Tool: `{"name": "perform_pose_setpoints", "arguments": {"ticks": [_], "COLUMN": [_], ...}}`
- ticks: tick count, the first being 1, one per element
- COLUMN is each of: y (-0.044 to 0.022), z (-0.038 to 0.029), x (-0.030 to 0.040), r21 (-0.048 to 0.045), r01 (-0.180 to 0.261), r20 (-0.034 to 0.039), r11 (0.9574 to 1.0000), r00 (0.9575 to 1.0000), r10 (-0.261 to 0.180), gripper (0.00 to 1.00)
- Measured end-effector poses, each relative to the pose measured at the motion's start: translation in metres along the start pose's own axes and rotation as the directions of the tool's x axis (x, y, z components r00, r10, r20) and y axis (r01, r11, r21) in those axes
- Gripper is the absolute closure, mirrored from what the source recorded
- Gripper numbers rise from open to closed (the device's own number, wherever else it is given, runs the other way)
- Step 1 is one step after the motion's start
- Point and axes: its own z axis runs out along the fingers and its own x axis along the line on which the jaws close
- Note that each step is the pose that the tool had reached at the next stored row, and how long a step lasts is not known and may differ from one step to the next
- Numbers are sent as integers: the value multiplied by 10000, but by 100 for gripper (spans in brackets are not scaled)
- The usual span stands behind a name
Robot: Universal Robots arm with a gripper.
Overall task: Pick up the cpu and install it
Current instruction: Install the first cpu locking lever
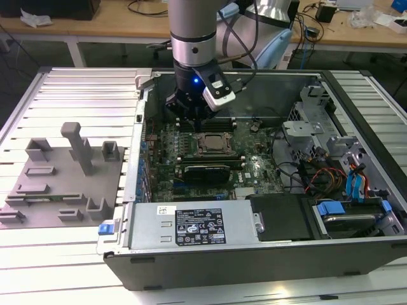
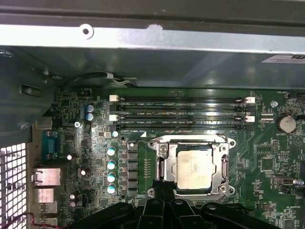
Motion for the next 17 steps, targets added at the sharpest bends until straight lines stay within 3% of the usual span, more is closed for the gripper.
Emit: {"name": "perform_pose_setpoints", "arguments": {"ticks": [1, 3, 4, 10, 12, 14, 17], "y": [0, 0, 0, 0, 0, -1, -1], "z": [0, 1, 0, -19, -73, -193, -299], "x": [0, -2, -2, -4, -8, -17, -25], "r21": [1, -1, 1, -2, -2, 0, -1], "r01": [0, 0, 0, 0, -1, 0, -1], "r20": [-18, -240, -279, -280, -279, -281, -280], "r11": [10000, 10000, 10000, 10000, 10000, 10000, 10000], "r00": [10000, 9997, 9996, 9996, 9996, 9996, 9996], "r10": [0, 0, 0, 0, 1, 0, 0], "gripper": [89, 89, 89, 89, 89, 89, 89]}}
